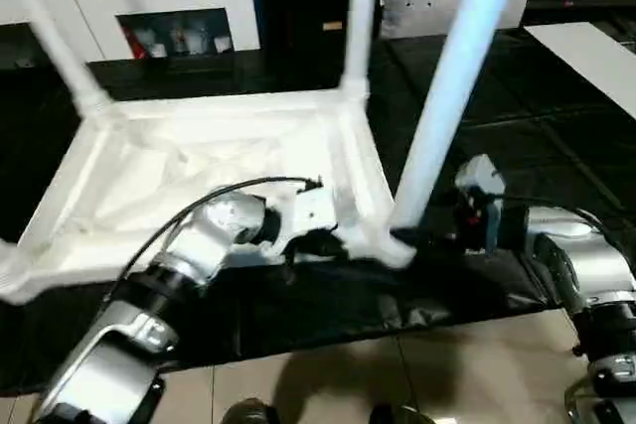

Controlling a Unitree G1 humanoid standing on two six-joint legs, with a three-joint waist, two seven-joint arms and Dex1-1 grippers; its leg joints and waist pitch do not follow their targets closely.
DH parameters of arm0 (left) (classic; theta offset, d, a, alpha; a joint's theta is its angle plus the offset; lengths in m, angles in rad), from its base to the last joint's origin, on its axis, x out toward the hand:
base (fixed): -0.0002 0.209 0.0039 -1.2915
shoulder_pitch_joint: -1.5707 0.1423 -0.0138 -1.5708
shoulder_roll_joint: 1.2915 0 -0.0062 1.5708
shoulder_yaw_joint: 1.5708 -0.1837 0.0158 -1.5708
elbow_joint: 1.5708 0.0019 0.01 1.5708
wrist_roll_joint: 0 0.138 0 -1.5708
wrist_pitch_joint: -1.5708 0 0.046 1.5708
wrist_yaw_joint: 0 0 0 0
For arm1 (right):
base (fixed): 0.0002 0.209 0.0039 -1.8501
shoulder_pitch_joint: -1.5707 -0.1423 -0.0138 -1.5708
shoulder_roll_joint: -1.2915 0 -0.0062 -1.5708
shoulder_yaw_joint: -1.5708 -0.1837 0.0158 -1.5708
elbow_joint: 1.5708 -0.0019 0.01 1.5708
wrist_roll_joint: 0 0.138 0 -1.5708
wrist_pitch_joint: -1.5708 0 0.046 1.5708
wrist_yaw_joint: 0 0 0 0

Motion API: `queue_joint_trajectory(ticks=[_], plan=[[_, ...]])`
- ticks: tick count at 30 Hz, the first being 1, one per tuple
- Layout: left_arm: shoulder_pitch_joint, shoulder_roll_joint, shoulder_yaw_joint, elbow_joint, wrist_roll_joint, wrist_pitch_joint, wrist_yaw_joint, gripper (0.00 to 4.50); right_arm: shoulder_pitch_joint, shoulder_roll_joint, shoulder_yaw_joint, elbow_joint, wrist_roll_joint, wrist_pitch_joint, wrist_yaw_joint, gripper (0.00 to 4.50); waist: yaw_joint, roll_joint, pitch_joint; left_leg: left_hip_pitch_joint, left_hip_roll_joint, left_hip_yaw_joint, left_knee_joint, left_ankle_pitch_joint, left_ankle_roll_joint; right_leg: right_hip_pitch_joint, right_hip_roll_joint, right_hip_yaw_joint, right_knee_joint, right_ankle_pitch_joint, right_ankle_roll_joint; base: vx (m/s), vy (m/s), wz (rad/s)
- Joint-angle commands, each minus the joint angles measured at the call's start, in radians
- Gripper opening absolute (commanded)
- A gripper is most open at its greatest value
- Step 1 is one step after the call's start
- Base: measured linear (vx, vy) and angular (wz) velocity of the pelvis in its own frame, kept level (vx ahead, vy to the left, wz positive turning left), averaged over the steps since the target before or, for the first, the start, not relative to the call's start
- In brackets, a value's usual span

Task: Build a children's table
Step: Rotate leg to tighten

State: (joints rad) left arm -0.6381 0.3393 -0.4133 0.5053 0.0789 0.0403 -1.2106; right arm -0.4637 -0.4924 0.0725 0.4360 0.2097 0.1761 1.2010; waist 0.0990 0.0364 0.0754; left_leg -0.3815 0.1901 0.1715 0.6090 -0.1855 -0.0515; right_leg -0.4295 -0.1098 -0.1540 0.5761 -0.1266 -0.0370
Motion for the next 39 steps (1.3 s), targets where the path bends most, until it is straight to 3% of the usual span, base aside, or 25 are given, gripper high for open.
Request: queue_joint_trajectory(ticks=[1, 6, 12, 22, 33, 36, 37, 39], plan=[[0.012, 0.009, -0.06, -0.031, -0.007, -0.025, -0.095, 0.0, -0.014, -0.014, -0.004, 0.003, -0.014, -0.027, -0.015, 4.44, 0.002, -0.018, -0.083, 0.01, 0.039, -0.011, -0.069, -0.213, 0.082, 0.071, -0.056, 0.053, -0.084, -0.457, -0.088, 0.0, 0.0, 0.0], [0.016, 0.04, -0.083, -0.031, -0.008, -0.076, -0.168, 0.0, -0.003, -0.019, 0.018, -0.021, 0.021, -0.025, 0.084, 4.44, 0.006, -0.018, -0.087, 0.009, 0.042, -0.011, -0.069, -0.2, 0.09, 0.074, -0.055, 0.057, -0.073, -0.389, -0.118, 0.0, 0.0, 0.0], [0.018, 0.048, -0.086, -0.044, -0.014, -0.074, -0.196, 0.0, 0.005, -0.019, 0.033, -0.033, 0.046, 0.004, 0.123, 3.85, 0.015, -0.017, -0.084, 0.009, 0.044, -0.01, -0.07, -0.19, 0.089, 0.073, -0.055, 0.059, -0.069, -0.37, -0.134, 0.0, 0.0, 0.0], [0.023, 0.042, -0.089, -0.044, -0.018, -0.08, -0.193, 0.0, 0.013, -0.033, 0.042, -0.051, 0.066, 0.049, 0.166, 2.93, 0.016, -0.02, -0.082, 0.01, 0.041, -0.011, -0.07, -0.202, 0.08, 0.074, -0.056, 0.057, -0.077, -0.415, -0.11, 0.0, 0.0, 0.0], [0.025, 0.038, -0.081, -0.044, -0.018, -0.07, -0.178, 0.0, 0.029, -0.03, 0.042, -0.088, 0.088, 0.094, 0.175, 2.28, 0.017, -0.02, -0.082, 0.01, 0.042, -0.011, -0.071, -0.199, 0.078, 0.073, -0.055, 0.057, -0.078, -0.422, -0.103, 0.0, 0.0, 0.0], [0.023, 0.028, -0.071, -0.042, -0.021, -0.049, -0.157, 0.0, 0.038, -0.016, 0.041, -0.106, 0.093, 0.121, 0.149, 2.13, 0.016, -0.021, -0.08, 0.01, 0.04, -0.011, -0.071, -0.206, 0.075, 0.073, -0.055, 0.056, -0.081, -0.437, -0.098, 0.0, 0.0, 0.0], [0.018, 0.011, -0.056, -0.043, -0.025, -0.011, -0.122, 0.0, 0.035, 0.009, 0.036, -0.107, 0.082, 0.164, 0.081, 2.1, 0.017, -0.016, -0.079, 0.01, 0.039, -0.011, -0.071, -0.207, 0.072, 0.073, -0.055, 0.055, -0.082, -0.448, -0.093, 0.0, 0.0, 0.0], [0.005, -0.019, -0.035, -0.033, -0.021, 0.04, -0.058, 0.0, 0.022, 0.046, 0.028, -0.088, 0.048, 0.174, -0.02, 2.09, 0.01, -0.018, -0.075, 0.011, 0.038, -0.012, -0.073, -0.217, 0.06, 0.07, -0.053, 0.052, -0.088, -0.481, -0.08, 0.0, 0.0, 0.0]])
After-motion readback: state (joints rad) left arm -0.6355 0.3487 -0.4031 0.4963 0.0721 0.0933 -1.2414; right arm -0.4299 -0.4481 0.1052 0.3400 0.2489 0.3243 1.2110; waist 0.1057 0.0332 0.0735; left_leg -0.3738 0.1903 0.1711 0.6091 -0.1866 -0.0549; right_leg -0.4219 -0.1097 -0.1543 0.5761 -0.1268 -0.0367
